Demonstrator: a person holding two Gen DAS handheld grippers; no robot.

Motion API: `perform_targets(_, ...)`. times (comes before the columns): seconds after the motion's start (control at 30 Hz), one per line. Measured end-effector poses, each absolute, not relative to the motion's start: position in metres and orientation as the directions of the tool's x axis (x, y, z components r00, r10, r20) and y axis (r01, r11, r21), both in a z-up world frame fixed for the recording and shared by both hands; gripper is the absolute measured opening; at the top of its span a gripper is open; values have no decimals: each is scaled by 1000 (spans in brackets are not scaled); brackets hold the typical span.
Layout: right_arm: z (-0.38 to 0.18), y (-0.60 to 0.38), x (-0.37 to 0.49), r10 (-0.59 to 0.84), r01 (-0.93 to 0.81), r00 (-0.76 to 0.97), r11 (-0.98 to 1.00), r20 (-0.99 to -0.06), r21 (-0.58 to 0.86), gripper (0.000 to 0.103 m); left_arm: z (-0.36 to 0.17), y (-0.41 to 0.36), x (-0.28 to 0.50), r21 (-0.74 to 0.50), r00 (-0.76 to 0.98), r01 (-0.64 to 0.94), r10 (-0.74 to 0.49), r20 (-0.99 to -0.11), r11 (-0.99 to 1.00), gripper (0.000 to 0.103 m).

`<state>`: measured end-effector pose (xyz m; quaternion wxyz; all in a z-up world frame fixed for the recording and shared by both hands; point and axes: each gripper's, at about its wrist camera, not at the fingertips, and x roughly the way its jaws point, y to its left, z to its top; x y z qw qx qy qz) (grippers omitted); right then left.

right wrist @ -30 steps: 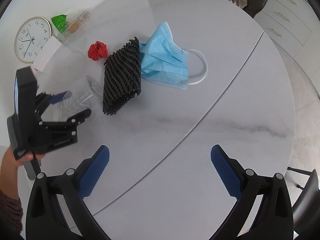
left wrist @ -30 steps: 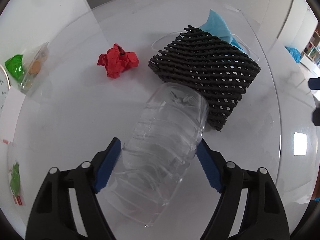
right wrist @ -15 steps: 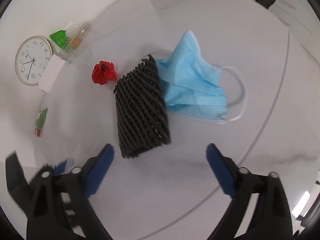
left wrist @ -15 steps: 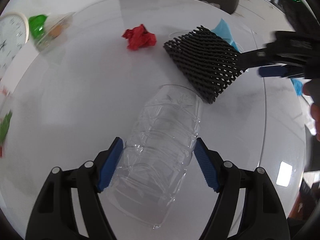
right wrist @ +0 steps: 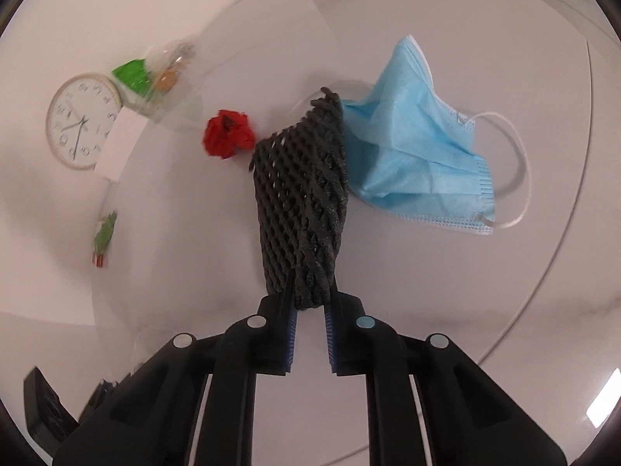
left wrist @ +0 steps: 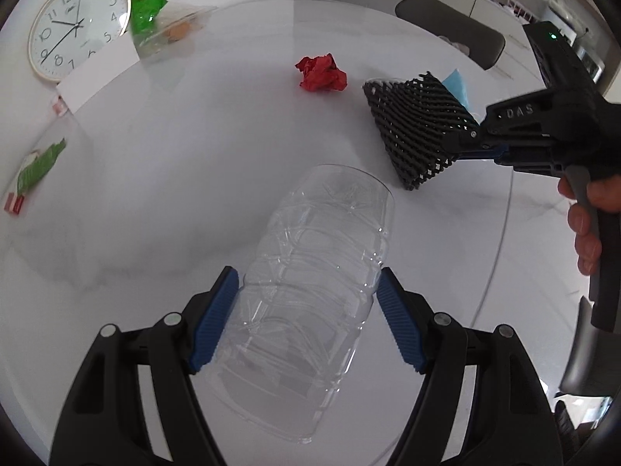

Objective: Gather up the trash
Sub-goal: 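Carry the bottle and net over the wastebasket and open both tools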

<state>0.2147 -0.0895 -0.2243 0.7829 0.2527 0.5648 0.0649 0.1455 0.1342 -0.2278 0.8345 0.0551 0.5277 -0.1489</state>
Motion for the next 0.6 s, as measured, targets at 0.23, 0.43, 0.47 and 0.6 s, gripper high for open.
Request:
perform_targets(0.23,-198,-101,166,382,80,372,895,-846,439,13,-216,120,110,-91,383,343,-228,-895,935,71)
perform_targets(0.43,-168,-122,94,355,12,405,919,-842,393,13,-200,84,65,-63,373,426,-238,-897,903,71)
perform_targets(0.47,-165,-131,78,347,4,411,924,-843,382,13,-198,77,58,-69,365,436,-246,-898,897,71)
perform_targets(0.6,-157,-168,22,315,4,422,937,-850,349,13,-192,42,29,-97,320,480,-277,-906,872,71)
